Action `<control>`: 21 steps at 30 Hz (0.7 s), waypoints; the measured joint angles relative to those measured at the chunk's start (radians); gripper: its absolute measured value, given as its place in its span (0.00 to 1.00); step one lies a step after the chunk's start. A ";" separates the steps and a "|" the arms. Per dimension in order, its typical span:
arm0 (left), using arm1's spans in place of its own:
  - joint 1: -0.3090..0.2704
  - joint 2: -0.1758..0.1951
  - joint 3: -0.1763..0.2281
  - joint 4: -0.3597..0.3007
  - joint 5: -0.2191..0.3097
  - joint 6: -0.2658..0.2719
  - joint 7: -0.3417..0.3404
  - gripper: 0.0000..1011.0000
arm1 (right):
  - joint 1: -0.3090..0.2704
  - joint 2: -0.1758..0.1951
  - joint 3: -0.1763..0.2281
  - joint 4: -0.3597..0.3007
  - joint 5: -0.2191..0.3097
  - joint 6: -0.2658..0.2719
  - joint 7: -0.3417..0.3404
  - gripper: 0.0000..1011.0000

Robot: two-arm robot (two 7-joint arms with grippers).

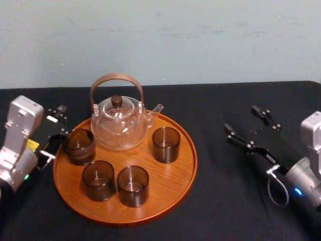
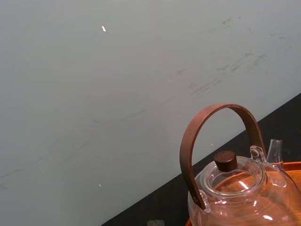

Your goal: Pick up the glass from the table and place it on the tray.

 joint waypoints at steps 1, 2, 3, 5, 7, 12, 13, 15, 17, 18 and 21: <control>0.000 0.000 0.000 0.000 0.000 0.000 0.000 0.00 | -0.004 0.000 0.005 0.000 -0.004 0.000 -0.006 0.99; 0.000 0.000 0.000 0.000 0.000 0.000 0.000 0.00 | -0.008 0.001 0.009 0.000 -0.008 -0.001 -0.011 0.99; 0.000 0.000 0.000 0.000 0.000 0.000 0.000 0.00 | -0.015 0.001 0.019 0.000 -0.016 -0.001 -0.021 0.99; 0.000 0.000 0.000 0.000 0.000 0.000 0.000 0.00 | -0.021 -0.001 0.026 0.000 -0.022 -0.001 -0.029 0.99; 0.000 0.000 0.000 0.000 0.000 0.000 0.000 0.00 | -0.026 -0.003 0.032 -0.001 -0.028 0.000 -0.036 0.99; 0.000 0.000 0.000 0.000 0.000 0.000 0.000 0.00 | -0.024 -0.003 0.029 -0.001 -0.027 0.000 -0.035 0.99; 0.000 0.000 0.000 0.000 0.000 0.000 0.000 0.00 | -0.024 -0.003 0.029 -0.001 -0.027 0.000 -0.034 0.99; 0.000 0.000 0.000 0.000 0.000 0.000 0.000 0.00 | -0.023 -0.003 0.028 -0.001 -0.026 0.000 -0.033 0.99; 0.000 0.000 0.000 0.000 0.000 0.000 0.000 0.00 | -0.022 -0.002 0.027 -0.001 -0.025 0.000 -0.032 0.99; 0.000 0.000 0.000 0.000 0.000 0.000 0.000 0.00 | -0.022 -0.002 0.027 -0.001 -0.025 0.000 -0.032 0.99; 0.000 0.000 0.000 0.000 0.000 0.000 0.000 0.00 | -0.021 -0.002 0.026 -0.001 -0.024 0.000 -0.030 0.99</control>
